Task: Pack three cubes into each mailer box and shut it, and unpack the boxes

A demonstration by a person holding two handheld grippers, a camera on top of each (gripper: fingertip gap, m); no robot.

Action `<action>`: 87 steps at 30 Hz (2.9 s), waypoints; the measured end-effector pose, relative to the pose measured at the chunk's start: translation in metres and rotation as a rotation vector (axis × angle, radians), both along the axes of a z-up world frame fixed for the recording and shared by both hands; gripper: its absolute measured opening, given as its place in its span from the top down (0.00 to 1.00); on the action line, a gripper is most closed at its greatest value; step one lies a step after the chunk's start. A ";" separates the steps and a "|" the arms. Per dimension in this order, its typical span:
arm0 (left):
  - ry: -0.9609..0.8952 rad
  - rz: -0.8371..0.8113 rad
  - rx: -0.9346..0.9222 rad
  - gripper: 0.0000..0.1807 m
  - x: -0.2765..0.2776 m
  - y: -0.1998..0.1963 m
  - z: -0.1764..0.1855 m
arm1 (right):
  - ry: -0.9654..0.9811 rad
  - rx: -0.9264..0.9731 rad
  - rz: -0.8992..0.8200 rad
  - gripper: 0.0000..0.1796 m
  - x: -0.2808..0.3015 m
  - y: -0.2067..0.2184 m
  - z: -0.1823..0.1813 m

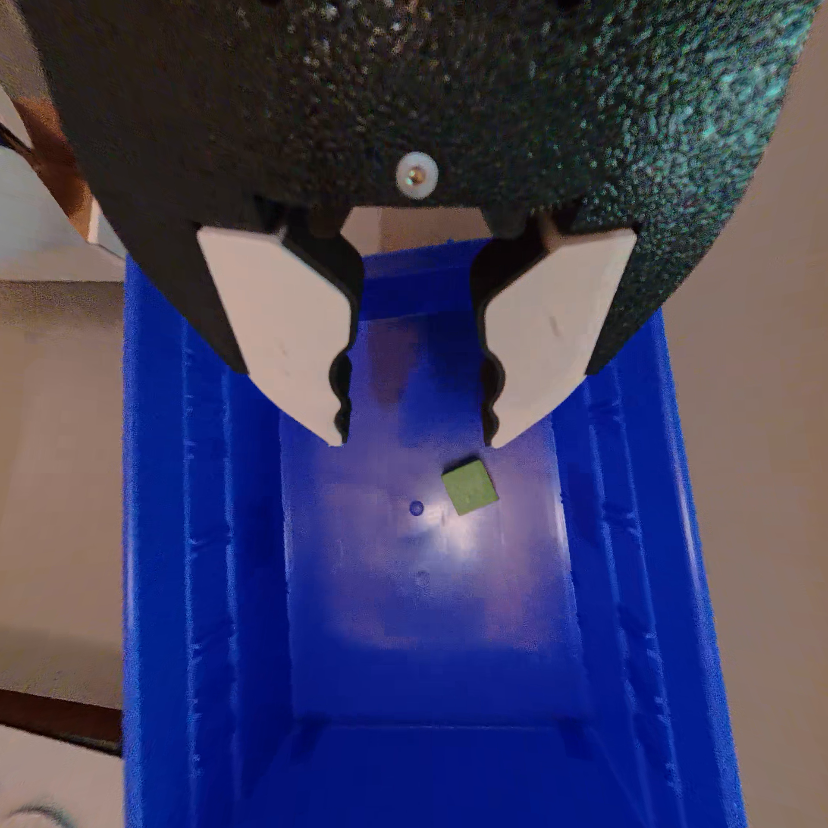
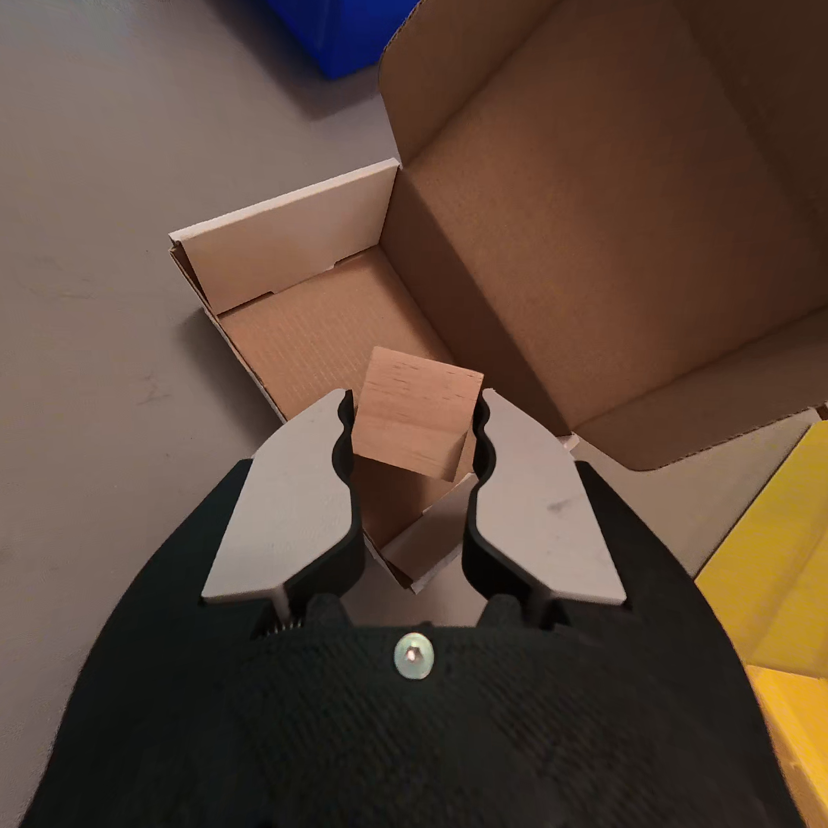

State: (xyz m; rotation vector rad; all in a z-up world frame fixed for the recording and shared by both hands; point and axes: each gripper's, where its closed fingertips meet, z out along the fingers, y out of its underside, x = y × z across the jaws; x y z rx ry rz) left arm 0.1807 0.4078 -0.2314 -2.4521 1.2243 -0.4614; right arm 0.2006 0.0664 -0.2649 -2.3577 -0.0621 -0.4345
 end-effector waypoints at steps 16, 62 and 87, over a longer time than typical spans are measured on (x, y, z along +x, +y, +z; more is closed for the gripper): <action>0.235 0.252 -0.083 0.74 0.003 0.039 -0.077 | 0.199 0.266 0.125 0.59 -0.016 0.004 0.039; -1.126 -1.445 0.308 0.84 -0.061 -0.352 0.086 | 1.635 0.732 0.452 0.84 -0.094 0.008 0.134; -0.679 -0.703 0.328 0.85 -0.060 -0.213 0.033 | -0.004 0.076 0.185 0.84 -0.016 0.005 0.011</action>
